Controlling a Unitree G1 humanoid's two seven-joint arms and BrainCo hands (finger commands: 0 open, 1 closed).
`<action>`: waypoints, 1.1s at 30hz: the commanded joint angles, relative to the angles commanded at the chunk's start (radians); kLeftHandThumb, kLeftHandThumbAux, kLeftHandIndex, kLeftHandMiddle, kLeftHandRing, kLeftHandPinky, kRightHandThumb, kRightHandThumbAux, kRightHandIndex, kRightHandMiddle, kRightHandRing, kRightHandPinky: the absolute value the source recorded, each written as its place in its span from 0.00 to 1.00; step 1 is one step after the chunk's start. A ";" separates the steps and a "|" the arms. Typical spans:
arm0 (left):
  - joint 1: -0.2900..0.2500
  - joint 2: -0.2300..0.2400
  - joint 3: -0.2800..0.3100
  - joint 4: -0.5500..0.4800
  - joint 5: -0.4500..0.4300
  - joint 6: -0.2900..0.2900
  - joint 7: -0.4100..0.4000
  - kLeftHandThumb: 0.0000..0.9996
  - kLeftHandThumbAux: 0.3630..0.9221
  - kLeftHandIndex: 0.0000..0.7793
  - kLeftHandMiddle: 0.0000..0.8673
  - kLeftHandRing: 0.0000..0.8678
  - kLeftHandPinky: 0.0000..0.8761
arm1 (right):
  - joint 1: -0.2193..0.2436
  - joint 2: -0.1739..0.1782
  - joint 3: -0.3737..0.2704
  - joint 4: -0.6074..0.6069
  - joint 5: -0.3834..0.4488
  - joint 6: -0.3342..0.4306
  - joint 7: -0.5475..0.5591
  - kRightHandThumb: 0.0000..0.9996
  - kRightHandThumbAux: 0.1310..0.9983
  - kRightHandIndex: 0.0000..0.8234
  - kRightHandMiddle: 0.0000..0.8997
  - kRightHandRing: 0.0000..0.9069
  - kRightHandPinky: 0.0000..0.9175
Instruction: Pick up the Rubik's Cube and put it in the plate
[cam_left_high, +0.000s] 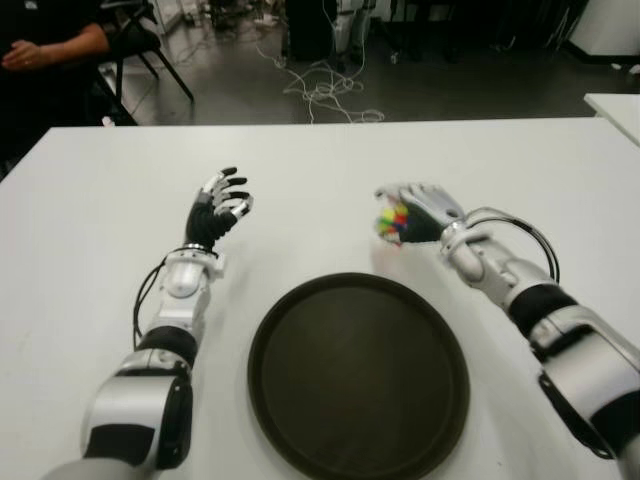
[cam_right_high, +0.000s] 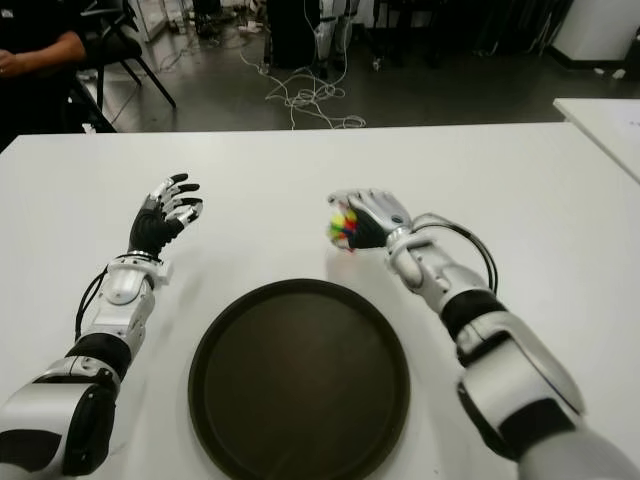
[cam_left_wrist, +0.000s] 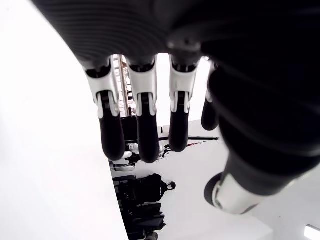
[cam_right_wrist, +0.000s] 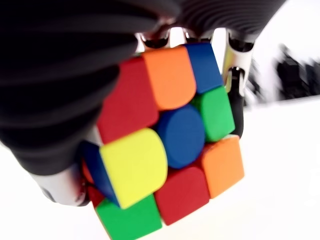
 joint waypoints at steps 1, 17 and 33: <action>0.000 0.000 0.000 0.000 0.000 0.001 -0.001 0.08 0.73 0.24 0.29 0.32 0.40 | 0.011 -0.002 -0.008 -0.024 0.000 0.001 0.002 0.69 0.70 0.51 0.69 0.72 0.75; -0.002 0.006 -0.001 0.002 0.003 0.001 0.001 0.09 0.75 0.23 0.30 0.33 0.40 | 0.183 0.005 -0.159 -0.362 -0.022 -0.061 -0.056 0.70 0.70 0.52 0.85 0.85 0.87; -0.004 0.001 0.005 0.001 -0.001 0.010 0.000 0.11 0.75 0.24 0.30 0.32 0.39 | 0.259 0.052 -0.022 -0.425 0.028 -0.068 0.281 0.70 0.69 0.51 0.81 0.84 0.87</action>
